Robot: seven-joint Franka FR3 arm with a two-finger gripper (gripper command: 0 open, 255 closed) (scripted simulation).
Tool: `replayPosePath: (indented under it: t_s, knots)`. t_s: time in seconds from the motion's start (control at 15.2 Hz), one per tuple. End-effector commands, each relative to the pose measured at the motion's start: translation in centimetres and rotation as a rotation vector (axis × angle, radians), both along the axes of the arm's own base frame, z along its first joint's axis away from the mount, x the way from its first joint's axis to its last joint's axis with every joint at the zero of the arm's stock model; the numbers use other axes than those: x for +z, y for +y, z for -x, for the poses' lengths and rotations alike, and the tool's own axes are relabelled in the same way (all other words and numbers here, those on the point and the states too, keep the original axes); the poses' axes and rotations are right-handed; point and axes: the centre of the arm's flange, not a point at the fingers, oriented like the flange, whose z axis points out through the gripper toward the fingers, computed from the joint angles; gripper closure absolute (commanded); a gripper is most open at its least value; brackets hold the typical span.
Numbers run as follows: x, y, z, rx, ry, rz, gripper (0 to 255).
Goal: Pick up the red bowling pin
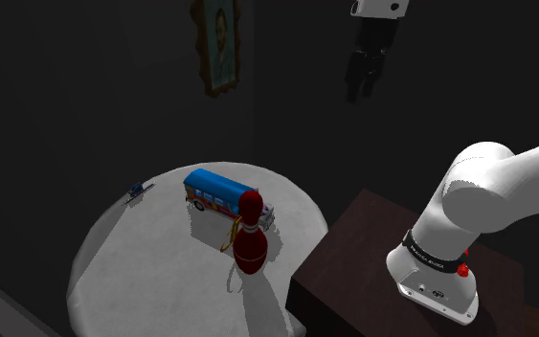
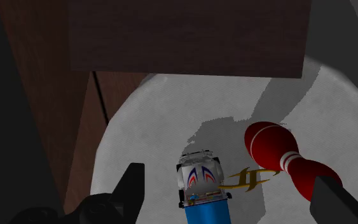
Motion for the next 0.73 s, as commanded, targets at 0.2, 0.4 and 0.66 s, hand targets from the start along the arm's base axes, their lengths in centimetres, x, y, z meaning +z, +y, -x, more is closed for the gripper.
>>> replayPosePath:
  t_s: [0.2,0.4,0.66]
  knots:
    - [-2.6,2.2,-2.3,-0.001,0.032,-0.014,0]
    - [-5.3,4.5,-4.5,-0.002,0.063,-0.027,0]
    - [-8.9,7.5,-7.3,-0.004,0.105,-0.046,0]
